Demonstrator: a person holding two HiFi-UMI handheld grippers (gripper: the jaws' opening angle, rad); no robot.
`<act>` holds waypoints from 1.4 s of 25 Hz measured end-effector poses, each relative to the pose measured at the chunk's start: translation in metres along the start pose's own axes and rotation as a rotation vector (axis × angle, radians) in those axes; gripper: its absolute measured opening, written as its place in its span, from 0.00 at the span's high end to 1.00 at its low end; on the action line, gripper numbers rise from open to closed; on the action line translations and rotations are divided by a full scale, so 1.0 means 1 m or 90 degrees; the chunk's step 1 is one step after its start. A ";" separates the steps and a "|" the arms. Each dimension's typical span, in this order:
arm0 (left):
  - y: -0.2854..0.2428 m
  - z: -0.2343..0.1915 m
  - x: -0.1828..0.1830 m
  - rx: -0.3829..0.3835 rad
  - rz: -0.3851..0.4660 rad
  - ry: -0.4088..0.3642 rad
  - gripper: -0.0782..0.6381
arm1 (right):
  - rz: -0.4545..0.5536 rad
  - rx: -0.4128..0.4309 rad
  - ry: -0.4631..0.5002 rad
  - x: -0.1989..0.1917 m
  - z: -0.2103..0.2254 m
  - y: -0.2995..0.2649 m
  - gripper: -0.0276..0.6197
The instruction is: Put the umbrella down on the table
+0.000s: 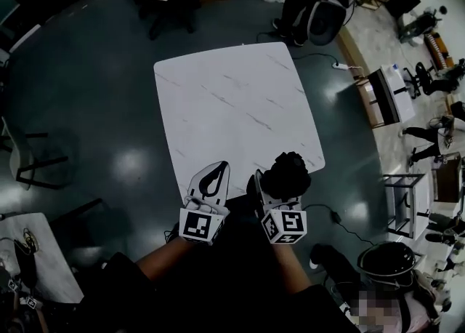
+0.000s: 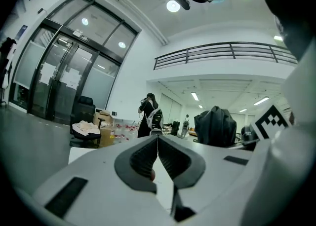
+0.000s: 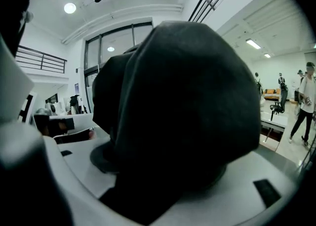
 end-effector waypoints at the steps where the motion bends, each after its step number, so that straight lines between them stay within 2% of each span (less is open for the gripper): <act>1: -0.008 0.005 -0.001 0.009 -0.002 -0.003 0.87 | -0.007 0.013 -0.002 0.001 0.011 -0.005 0.45; 9: -0.071 0.028 -0.008 0.060 -0.034 -0.053 0.87 | -0.057 0.102 -0.048 0.002 0.084 -0.055 0.45; 16: -0.123 0.056 -0.015 0.074 -0.062 -0.053 0.87 | -0.133 0.173 -0.076 -0.013 0.150 -0.103 0.45; 20: -0.140 0.048 -0.013 0.100 -0.065 -0.031 0.87 | -0.185 0.184 -0.099 -0.034 0.169 -0.131 0.45; 23: -0.151 0.043 -0.013 0.117 -0.068 -0.051 0.87 | -0.221 0.180 -0.130 -0.052 0.185 -0.149 0.45; 25: -0.156 0.041 -0.015 0.147 -0.064 -0.069 0.87 | -0.249 0.178 -0.145 -0.064 0.195 -0.159 0.45; 28: -0.167 0.040 -0.018 0.177 -0.064 -0.066 0.87 | -0.287 0.177 -0.121 -0.081 0.206 -0.172 0.45; 31: -0.177 0.044 -0.022 0.174 -0.082 -0.067 0.87 | -0.323 0.180 -0.078 -0.094 0.215 -0.186 0.45; 35: -0.180 0.054 -0.026 0.155 -0.096 -0.071 0.87 | -0.360 0.189 -0.095 -0.108 0.226 -0.201 0.45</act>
Point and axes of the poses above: the fingertips, and each gripper's own axes: y backward along the fingers, z to its right, x out of its top, the point moved 10 cm from there along y, backward along the fingers, and after that the axes turned 15 degrees about x, right-handed, at the moved point
